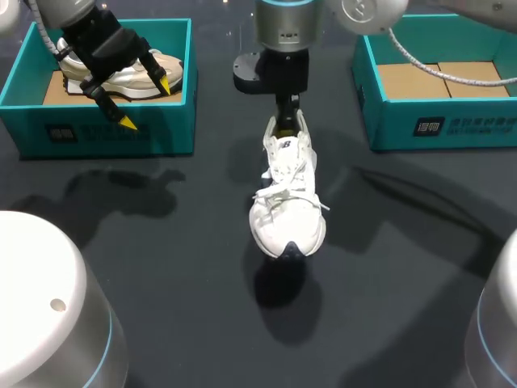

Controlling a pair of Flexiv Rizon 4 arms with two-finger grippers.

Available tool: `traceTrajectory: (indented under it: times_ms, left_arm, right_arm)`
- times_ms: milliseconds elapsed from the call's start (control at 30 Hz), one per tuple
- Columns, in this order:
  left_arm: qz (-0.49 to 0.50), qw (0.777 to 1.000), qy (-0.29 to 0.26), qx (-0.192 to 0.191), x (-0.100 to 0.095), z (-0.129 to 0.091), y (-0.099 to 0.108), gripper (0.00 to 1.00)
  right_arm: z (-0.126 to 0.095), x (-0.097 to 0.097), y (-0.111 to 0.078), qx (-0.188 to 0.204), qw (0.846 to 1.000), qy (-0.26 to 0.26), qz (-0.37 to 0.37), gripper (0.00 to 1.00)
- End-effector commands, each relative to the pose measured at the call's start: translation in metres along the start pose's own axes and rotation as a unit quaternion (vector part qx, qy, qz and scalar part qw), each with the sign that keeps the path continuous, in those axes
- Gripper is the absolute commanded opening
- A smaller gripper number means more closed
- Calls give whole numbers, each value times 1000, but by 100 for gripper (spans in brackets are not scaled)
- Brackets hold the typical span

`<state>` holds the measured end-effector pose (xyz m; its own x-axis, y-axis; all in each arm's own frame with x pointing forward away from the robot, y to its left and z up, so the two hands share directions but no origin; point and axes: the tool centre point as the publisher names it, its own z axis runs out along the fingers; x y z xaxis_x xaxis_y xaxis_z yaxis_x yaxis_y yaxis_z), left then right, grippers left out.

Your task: Take the shoe out of the shoebox, open the shoe tongue, remove and reinsert the insole, then place the shoe into the shoebox

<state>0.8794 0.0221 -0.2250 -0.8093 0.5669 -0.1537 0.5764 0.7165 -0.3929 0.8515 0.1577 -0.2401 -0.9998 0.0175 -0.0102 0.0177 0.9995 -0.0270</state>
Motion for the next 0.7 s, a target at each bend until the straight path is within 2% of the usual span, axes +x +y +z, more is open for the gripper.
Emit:
traceTrajectory:
  times_ms: [33,167,267,700]
  left_arm:
    - [0,1000,0,-1,0,0,0,100]
    - [0,1000,0,-1,0,0,0,100]
    - [0,1000,0,-1,0,0,0,100]
    - [0,1000,0,-1,0,0,0,100]
  right_arm:
    - [-34,-8,-21,4,1000,1,-6,0]
    - [-57,-24,-38,15,1000,-6,-16,0]
    - [-72,-41,-55,6,999,-26,-36,0]
    - [-72,-41,-55,6,999,-26,-36,0]
